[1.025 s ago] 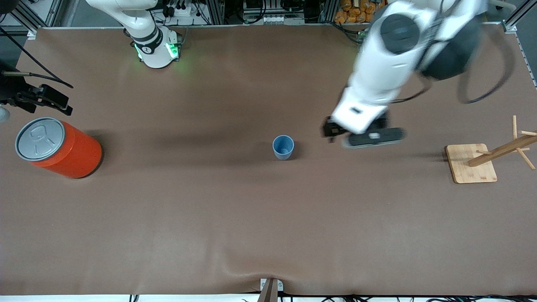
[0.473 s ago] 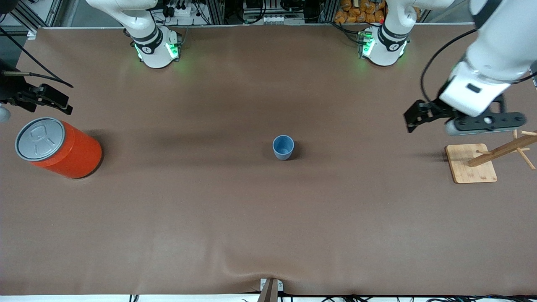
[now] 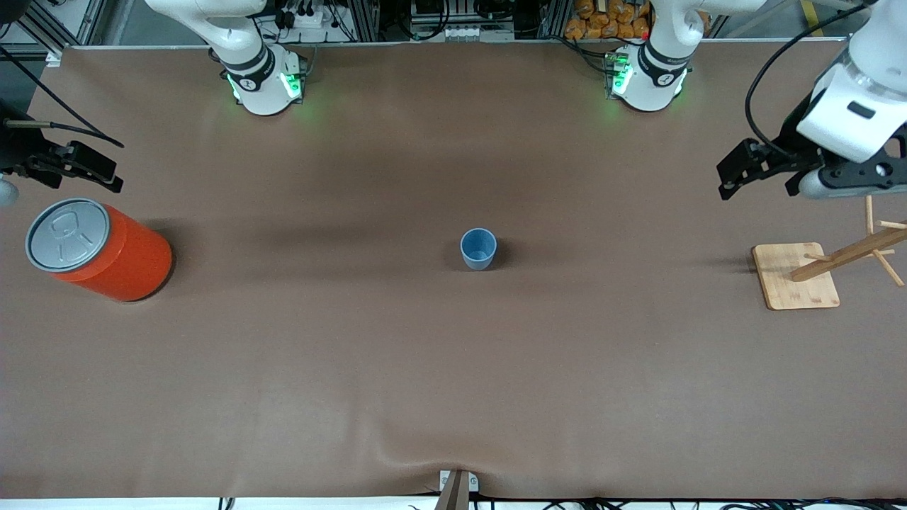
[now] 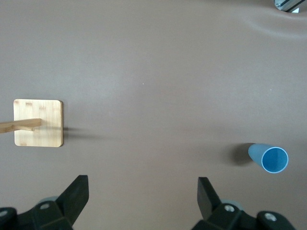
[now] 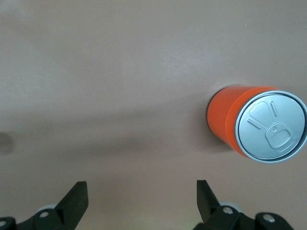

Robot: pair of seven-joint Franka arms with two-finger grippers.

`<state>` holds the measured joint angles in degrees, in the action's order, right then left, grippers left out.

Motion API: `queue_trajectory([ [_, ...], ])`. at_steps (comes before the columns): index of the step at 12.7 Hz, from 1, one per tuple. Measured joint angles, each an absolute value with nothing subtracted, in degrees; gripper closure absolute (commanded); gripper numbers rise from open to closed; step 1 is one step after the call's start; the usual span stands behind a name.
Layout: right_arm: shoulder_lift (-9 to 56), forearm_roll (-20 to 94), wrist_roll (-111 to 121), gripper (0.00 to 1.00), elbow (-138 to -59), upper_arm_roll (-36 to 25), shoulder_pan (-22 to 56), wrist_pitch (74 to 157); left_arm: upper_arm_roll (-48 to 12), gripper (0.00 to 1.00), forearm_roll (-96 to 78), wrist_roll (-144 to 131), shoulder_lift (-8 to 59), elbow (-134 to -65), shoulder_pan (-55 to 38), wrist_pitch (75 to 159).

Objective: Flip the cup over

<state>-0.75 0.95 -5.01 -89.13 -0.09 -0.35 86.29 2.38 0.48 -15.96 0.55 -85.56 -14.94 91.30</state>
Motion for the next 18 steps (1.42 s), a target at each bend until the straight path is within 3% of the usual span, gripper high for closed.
queue_trajectory([
  [11,-0.7,0.9,-5.0,0.0,-89.1,-0.1,-0.4,86.1,2.6,0.0,0.4,-4.1,0.6,-87.1,-7.4,87.9],
  [18,-0.7,0.9,-5.0,0.0,-89.1,-0.1,-0.4,86.1,1.9,0.0,-0.3,-6.8,1.1,-87.2,-7.4,88.0],
])
